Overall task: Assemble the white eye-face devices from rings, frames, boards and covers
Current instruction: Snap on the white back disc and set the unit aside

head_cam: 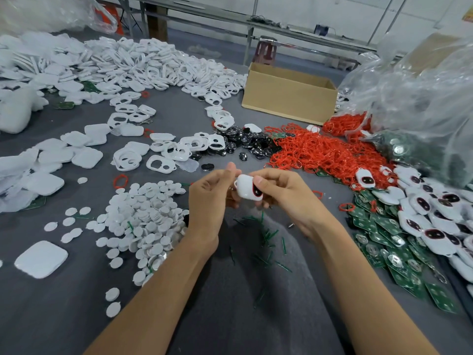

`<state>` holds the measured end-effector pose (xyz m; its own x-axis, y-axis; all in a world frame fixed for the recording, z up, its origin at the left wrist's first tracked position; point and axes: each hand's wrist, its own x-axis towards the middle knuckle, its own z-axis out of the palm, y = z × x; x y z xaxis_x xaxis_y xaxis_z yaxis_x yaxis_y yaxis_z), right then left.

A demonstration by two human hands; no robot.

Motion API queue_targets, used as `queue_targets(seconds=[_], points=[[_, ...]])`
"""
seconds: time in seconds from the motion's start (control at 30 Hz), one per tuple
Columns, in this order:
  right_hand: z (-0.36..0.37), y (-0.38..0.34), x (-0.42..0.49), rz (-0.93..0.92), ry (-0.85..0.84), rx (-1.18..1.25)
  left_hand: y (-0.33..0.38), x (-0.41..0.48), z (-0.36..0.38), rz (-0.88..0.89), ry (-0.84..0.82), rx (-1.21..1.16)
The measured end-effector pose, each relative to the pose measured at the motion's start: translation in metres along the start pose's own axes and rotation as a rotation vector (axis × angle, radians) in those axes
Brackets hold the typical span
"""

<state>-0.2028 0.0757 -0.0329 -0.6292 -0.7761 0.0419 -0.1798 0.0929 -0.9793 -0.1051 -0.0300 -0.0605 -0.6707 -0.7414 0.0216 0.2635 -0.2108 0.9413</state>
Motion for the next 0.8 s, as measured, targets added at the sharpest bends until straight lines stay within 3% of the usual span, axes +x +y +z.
queue_targets(seconds=[0.3,0.8], points=[[-0.004,-0.002,0.001,-0.084,0.161,0.091,-0.007,-0.006,0.004,-0.036,-0.220,0.088],[0.005,0.005,-0.001,-0.044,0.058,0.161,-0.009,-0.002,0.003,-0.038,-0.107,0.100]])
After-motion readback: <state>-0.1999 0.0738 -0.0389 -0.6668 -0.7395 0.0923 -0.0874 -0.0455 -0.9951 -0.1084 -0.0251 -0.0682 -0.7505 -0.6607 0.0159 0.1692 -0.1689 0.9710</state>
